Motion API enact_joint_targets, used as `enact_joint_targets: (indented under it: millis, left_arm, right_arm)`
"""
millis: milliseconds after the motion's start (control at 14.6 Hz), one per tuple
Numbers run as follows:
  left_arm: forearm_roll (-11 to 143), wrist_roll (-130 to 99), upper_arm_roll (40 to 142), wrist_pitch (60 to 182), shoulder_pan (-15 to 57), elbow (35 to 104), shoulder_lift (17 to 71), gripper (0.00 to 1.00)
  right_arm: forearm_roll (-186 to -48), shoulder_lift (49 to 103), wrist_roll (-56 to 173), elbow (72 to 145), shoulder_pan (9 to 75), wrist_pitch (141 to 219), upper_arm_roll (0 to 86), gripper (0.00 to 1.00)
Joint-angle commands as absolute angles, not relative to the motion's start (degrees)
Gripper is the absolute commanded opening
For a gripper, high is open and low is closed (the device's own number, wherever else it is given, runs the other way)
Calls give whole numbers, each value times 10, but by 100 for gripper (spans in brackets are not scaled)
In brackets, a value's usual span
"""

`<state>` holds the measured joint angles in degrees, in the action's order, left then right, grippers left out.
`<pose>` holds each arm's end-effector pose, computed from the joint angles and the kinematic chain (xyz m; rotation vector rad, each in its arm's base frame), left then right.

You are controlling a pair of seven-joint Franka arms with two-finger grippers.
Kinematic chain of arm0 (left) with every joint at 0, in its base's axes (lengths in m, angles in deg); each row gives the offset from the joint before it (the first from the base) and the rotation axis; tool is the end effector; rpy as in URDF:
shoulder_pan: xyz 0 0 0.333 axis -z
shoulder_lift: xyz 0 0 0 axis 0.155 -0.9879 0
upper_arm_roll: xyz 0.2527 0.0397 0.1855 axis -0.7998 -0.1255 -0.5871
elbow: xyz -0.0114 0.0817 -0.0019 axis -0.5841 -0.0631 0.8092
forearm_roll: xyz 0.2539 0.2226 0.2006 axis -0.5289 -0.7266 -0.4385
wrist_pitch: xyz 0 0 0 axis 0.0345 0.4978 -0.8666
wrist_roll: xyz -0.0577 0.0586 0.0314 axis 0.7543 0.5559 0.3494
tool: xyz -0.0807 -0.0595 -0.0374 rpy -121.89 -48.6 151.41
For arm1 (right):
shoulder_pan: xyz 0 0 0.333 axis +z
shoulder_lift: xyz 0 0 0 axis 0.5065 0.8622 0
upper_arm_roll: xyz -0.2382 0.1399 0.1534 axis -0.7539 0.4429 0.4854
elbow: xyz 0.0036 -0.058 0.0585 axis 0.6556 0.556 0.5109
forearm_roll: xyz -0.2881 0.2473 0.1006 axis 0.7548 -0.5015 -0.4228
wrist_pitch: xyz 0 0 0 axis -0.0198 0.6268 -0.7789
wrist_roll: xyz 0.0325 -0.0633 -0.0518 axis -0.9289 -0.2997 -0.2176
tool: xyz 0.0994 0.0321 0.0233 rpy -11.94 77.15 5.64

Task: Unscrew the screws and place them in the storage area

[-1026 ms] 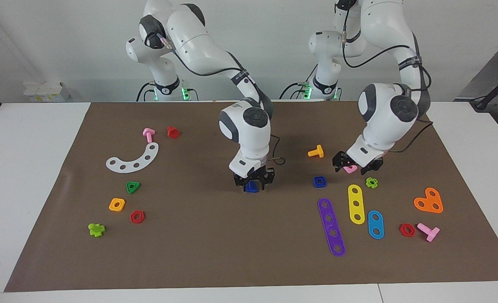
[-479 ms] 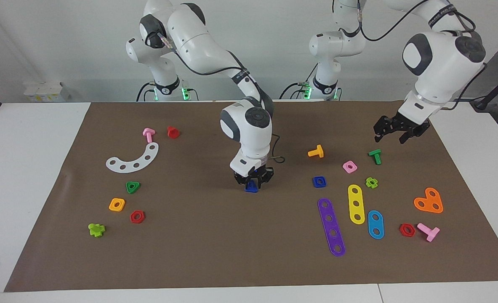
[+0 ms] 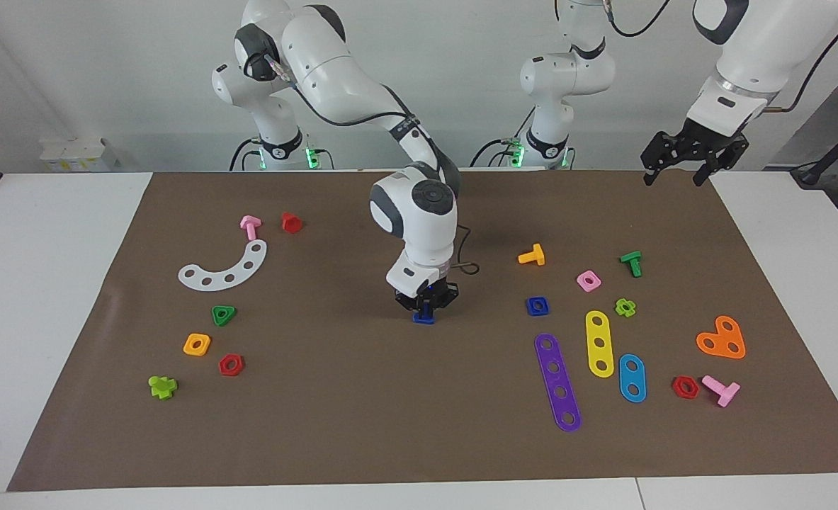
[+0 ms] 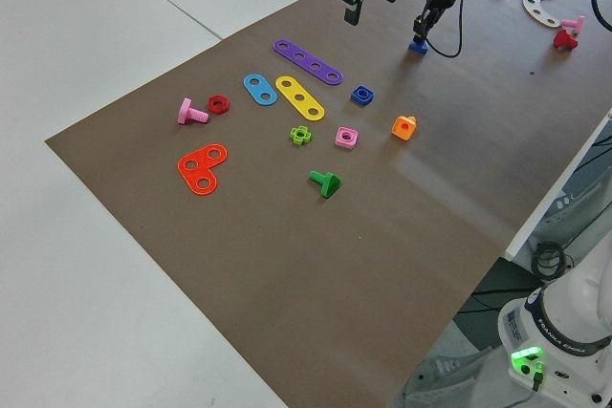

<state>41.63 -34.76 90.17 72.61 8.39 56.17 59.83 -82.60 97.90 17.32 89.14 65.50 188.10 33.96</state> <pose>0.5215 -0.0132 0.6315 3.1333 -0.1417 -0.0063 0.6035 0.3979 0.3080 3.1148 0.0775 0.1604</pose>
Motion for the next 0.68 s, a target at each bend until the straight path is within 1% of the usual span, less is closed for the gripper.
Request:
enact_joint_targets:
  millis: [0,68,137,274,479,616]
  left_arm:
    - [402,-327,899,714,98,545,585,100]
    - [402,-327,901,716,98,545,586,100]
    - [402,-327,902,717,98,545,586,100]
    - [402,-327,902,719,98,548,586,100]
    - [402,-336,902,720,98,552,588,100]
    - [402,-336,902,721,98,552,589,100]
  right_arm:
    - [-818,967,194,902,646,1875,340,0]
    - [-818,966,195,898,644,1872,338,0]
    - [-818,953,195,900,641,1871,334,0]
    - [-818,914,200,911,611,1863,334,0]
    - [-819,845,267,966,545,1860,335,0]
    - [-829,811,327,1010,495,1864,335,0]
